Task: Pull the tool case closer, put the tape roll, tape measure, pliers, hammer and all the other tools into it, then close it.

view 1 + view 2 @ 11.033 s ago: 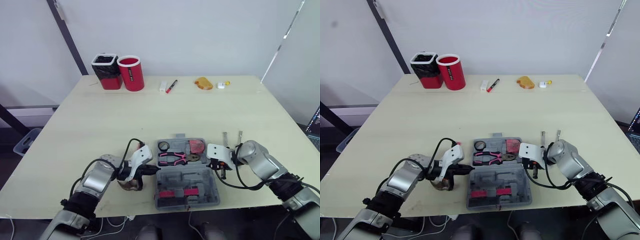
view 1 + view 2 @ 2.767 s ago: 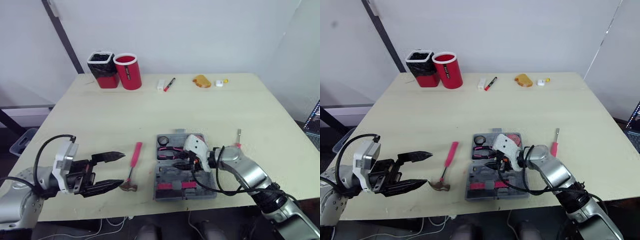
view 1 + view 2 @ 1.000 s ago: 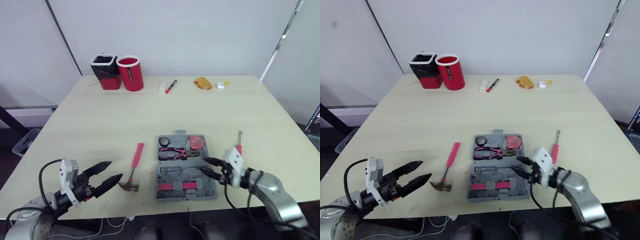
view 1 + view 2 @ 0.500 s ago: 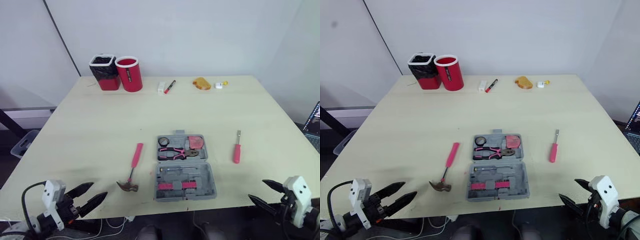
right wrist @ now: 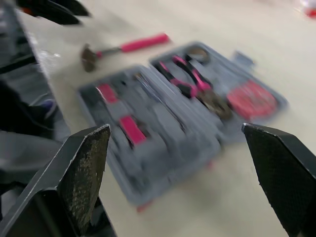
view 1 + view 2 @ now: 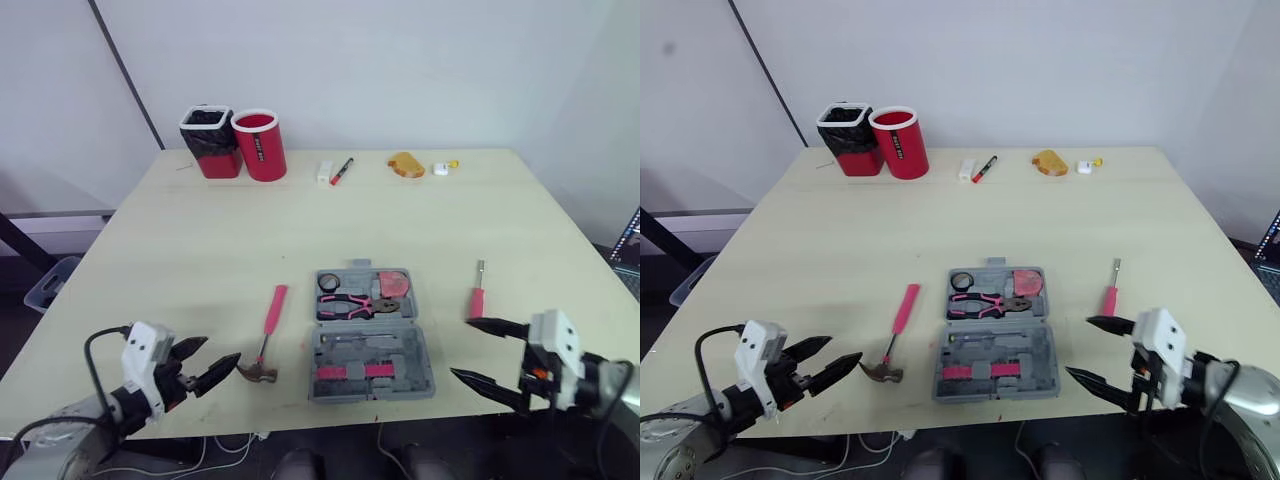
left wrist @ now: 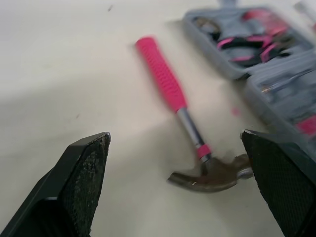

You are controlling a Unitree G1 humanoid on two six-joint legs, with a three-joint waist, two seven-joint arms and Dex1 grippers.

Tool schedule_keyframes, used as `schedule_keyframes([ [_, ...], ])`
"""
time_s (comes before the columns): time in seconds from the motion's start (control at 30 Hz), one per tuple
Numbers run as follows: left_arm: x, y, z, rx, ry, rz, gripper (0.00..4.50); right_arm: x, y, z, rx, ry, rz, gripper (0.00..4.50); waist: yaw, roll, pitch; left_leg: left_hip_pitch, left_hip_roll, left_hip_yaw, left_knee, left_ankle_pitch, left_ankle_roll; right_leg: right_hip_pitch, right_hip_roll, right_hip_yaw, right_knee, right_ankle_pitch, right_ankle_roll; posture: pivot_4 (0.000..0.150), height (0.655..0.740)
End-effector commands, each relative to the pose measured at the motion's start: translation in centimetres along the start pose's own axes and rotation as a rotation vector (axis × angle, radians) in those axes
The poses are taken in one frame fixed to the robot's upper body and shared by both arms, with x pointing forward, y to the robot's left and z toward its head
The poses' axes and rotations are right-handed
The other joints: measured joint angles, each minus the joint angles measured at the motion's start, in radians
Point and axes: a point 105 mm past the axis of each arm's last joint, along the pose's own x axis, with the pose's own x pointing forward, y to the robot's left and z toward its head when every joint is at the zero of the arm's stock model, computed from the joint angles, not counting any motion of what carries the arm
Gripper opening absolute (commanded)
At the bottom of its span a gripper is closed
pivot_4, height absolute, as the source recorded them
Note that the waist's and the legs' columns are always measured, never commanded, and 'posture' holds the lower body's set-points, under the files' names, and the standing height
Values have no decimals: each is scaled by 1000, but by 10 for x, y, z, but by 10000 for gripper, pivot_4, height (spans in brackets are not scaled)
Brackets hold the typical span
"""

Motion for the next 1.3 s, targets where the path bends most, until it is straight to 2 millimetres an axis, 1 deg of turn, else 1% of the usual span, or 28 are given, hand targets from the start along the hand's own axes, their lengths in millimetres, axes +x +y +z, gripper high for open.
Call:
schedule_keyframes([
  [0.03,10,-17,15,-10,34,17,45000,9,7,16,-52,-23,72,44878,6,0,0,0,0,-1,0,0,0,0,0,0,0,0,0,1500,7400],
  [0.17,23,-20,15,-21,96,131,45000,13,7,27,-79,-46,111,44878,13,-1,0,-3,-3,-1,0,0,0,0,2,-1,0,0,-1,1500,7400],
  [0.27,32,-22,14,-28,127,184,45000,15,6,33,-84,-59,124,44878,15,-1,0,-3,-3,-2,1,0,0,1,3,-1,0,1,-1,1500,7400],
  [0.3,36,-26,12,-30,138,184,45000,16,5,34,-89,-61,128,44878,15,-1,0,-3,-3,-2,1,0,0,1,3,0,0,1,-1,1500,7400],
  [0.4,49,-33,6,-45,165,192,45000,18,3,36,-97,-58,134,44878,19,-2,0,-3,-3,-2,2,0,0,2,4,-1,0,1,-1,1500,7400],
  [0.47,56,-32,2,-54,189,229,45000,17,1,35,-99,-51,131,44878,23,-1,0,-3,-3,-2,2,0,0,2,4,-1,0,1,-1,1500,7400],
  [0.5,60,-34,0,-56,197,228,41107,17,1,35,-100,-49,129,45000,23,-1,0,-3,-4,-2,3,0,0,3,4,-1,1,1,-1,1500,7400],
  [0.53,63,-36,-1,-53,204,227,41107,17,0,36,-99,-51,124,45000,23,-1,0,-3,-5,-2,3,0,0,3,4,-1,1,1,-1,1500,7400],
  [0.57,65,-38,-2,-52,206,226,38316,17,0,36,-98,-52,122,45000,22,-1,0,-3,-5,-2,3,0,0,3,4,-1,1,1,-1,1500,7400],
  [0.6,67,-39,-3,-51,209,226,33652,17,0,36,-100,-51,121,45000,22,-1,0,-4,-5,-3,3,0,0,3,4,-1,1,1,-1,1500,7400],
  [0.63,69,-41,-5,-52,217,224,30956,17,0,36,-100,-48,120,45000,22,-1,0,-4,-5,-3,3,0,0,3,4,-1,1,1,-1,1500,7400],
  [0.67,70,-41,-8,-50,225,233,27023,16,0,35,-100,-45,118,45000,22,-1,0,-4,-5,-3,3,0,0,3,4,-1,1,1,-1,1500,7400],
  [0.7,71,-40,-10,-48,231,241,21469,16,0,34,-99,-42,116,45000,22,-1,0,-4,-5,-3,3,0,0,3,4,-1,1,1,-1,1500,7400],
  [0.73,72,-40,-11,-49,236,243,18306,16,0,34,-99,-40,116,45000,22,-1,0,-4,-5,-3,3,0,0,3,4,-1,1,1,-1,1500,7400],
  [0.8,71,-38,-11,-55,233,258,7600,15,0,34,-99,-40,114,45000,22,-1,0,-3,-5,-3,3,0,0,3,4,-1,1,1,-1,1500,7400],
  [0.83,70,-38,-12,-64,231,263,5139,15,0,34,-98,-39,113,45000,22,-1,0,-3,-5,-3,3,0,0,3,4,-1,1,1,-1,1500,7400],
  [0.87,69,-35,-11,-80,222,279,674,15,0,33,-98,-38,112,45000,22,-1,0,-3,-5,-3,3,0,0,3,4,-1,1,1,-1,1500,7400],
  [1.1,50,-15,-3,-122,174,398,674,16,2,29,-91,-34,112,45000,17,-1,0,-3,-5,-4,3,0,0,3,5,-1,1,1,-1,1500,7400],
  [1.3,40,-11,-11,-144,206,401,674,17,3,31,-89,-48,123,45000,19,-1,0,-3,-5,-4,3,0,0,3,5,-1,1,1,-1,1500,7400],
])
